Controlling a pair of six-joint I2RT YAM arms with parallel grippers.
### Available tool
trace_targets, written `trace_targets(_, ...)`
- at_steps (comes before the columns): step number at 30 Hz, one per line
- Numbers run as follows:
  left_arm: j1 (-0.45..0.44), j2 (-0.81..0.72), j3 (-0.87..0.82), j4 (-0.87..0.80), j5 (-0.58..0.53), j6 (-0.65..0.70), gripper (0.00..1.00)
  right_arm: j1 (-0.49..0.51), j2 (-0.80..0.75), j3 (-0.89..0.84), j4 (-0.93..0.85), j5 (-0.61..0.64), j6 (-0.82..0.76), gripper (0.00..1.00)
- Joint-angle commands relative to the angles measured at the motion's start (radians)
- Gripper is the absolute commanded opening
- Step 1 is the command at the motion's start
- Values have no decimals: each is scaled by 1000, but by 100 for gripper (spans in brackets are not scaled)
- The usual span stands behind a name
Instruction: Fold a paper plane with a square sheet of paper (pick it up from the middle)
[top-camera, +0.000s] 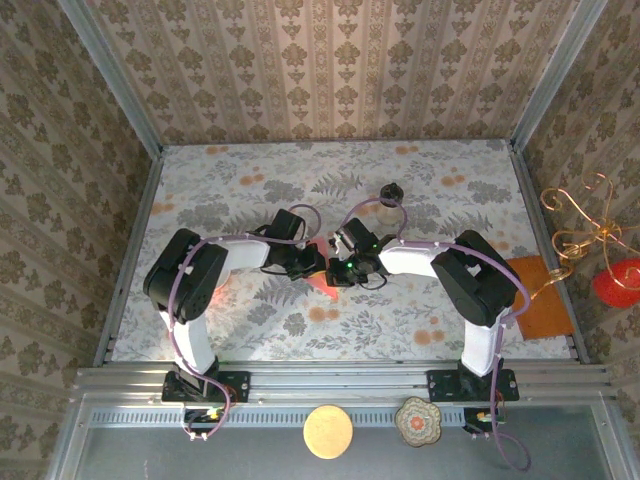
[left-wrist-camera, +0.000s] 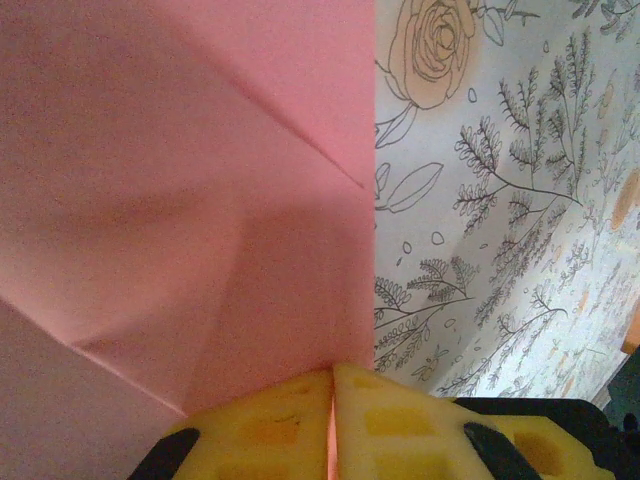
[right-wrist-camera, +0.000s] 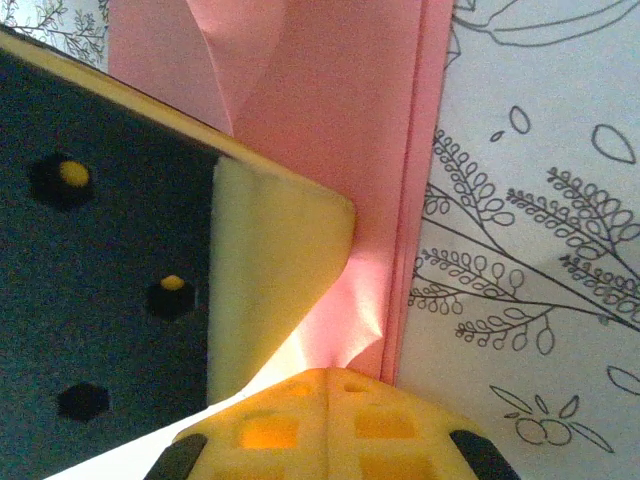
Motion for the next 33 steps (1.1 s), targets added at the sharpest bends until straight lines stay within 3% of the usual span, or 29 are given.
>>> trace_targets(1,25,42,-16,3,-35,4,12,3,50,-37,-220,131,-51,4)
trace_targets(8,98,47,63,-94,-54,98,12,-3,67,-55,-286,183,-109,4)
trace_targets(24,300,171,283,-242,-97,249,12,-5,56,-78,-248,172,-79,4)
trace_targets(29,312,139,330,-273,-91,260,12,-9,27,-73,-186,117,-53,7)
trace_targets(33,303,17,311,-279,-99,220,15,-24,-51,-26,-74,-7,14,14)
